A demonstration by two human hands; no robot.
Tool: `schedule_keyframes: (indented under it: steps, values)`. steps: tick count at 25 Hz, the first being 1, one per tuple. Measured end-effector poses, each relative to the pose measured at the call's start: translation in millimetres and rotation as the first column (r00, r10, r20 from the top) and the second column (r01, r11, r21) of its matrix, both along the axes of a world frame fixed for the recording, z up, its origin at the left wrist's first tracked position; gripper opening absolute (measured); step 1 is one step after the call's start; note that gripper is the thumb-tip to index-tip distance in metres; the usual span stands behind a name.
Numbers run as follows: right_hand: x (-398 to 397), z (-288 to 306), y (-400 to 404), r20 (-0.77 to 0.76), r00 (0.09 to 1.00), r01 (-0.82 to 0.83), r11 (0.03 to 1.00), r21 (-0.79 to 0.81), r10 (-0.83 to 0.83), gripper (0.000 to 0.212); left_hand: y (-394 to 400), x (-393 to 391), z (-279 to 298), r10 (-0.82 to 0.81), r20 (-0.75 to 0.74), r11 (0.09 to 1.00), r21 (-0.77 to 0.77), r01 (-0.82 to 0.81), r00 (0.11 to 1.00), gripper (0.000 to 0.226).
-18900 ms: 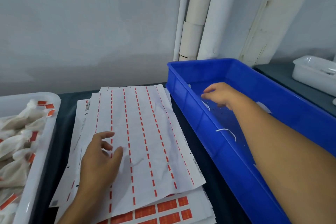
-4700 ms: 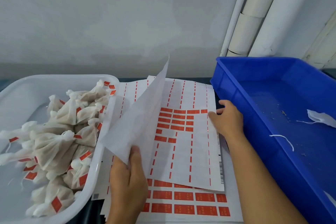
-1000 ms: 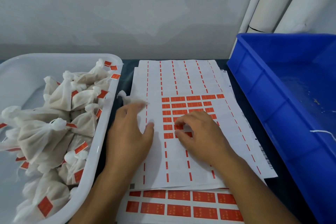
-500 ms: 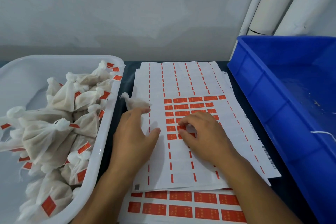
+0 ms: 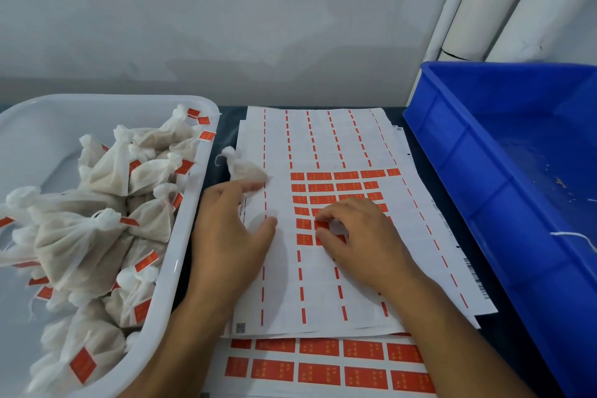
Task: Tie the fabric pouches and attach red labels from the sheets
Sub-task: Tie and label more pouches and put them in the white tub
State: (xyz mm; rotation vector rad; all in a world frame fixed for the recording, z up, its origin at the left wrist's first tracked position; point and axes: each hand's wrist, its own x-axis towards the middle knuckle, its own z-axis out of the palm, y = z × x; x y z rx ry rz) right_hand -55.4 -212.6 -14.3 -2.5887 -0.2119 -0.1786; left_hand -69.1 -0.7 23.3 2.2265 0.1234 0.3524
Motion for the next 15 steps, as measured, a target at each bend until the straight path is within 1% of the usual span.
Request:
schedule_keyframes:
  steps: [1, 3, 4, 5, 6, 8, 9, 11, 13, 14, 15]
  values:
    - [-0.1, 0.5, 0.2, -0.001, 1.0, 0.002, 1.0, 0.001, -0.002, 0.031, -0.5, 1.2, 0.3, -0.007, -0.03, 0.998, -0.06, 0.005, 1.0, 0.058]
    - [0.0, 1.6, 0.4, 0.0, 1.0, 0.006, 1.0, 0.001, -0.006, 0.031, -0.2, 4.0, 0.8, -0.051, -0.164, 0.978, -0.208, 0.016, 0.985, 0.063]
    - [-0.3, 2.1, 0.5, 0.003, 1.0, 0.01, 1.0, 0.0, -0.01, 0.031, -0.3, 4.1, 1.1, -0.078, -0.22, 0.972, -0.233, 0.025, 0.972, 0.064]
    - [-1.2, 2.6, 0.7, 0.006, 1.0, 0.016, 1.0, 0.0, -0.016, 0.03, -0.6, 2.6, 1.7, -0.092, -0.25, 0.978, -0.206, 0.04, 0.964, 0.066]
    - [-1.8, 2.9, 1.0, 0.009, 1.0, 0.025, 1.0, 0.003, -0.025, 0.029, -1.3, -0.2, 2.4, -0.083, -0.242, 0.991, -0.126, 0.053, 0.967, 0.066]
    - [-2.8, 3.4, 1.7, 0.013, 0.999, 0.034, 0.999, 0.006, -0.034, 0.028, -4.7, -7.4, 5.0, -0.053, -0.147, 0.994, 0.088, 0.066, 0.988, 0.068]
    - [-3.2, 3.6, 2.3, 0.012, 0.999, 0.034, 0.999, 0.004, -0.034, 0.028, -6.8, -10.7, 6.3, -0.055, -0.092, 0.987, 0.148, 0.068, 0.994, 0.068]
    - [-3.1, 3.9, 3.1, 0.016, 0.999, 0.037, 0.999, 0.003, -0.037, 0.029, -9.9, -14.7, 7.6, -0.056, -0.03, 0.977, 0.204, 0.061, 0.998, 0.069]
    - [-2.9, 4.1, 2.6, 0.019, 0.999, 0.041, 0.999, 0.007, -0.042, 0.029, -11.3, -14.6, 5.8, -0.028, -0.018, 0.964, 0.264, 0.032, 0.999, 0.069]
    - [-3.2, 4.1, 2.5, 0.018, 0.999, 0.041, 0.999, 0.009, -0.042, 0.03, -10.8, -13.8, 4.9, -0.019, -0.028, 0.964, 0.265, 0.025, 0.999, 0.069]
    - [-3.6, 4.2, 2.4, 0.017, 0.999, 0.043, 0.999, 0.013, -0.043, 0.03, -9.5, -11.9, 4.3, -0.008, -0.05, 0.972, 0.234, 0.02, 0.999, 0.068]
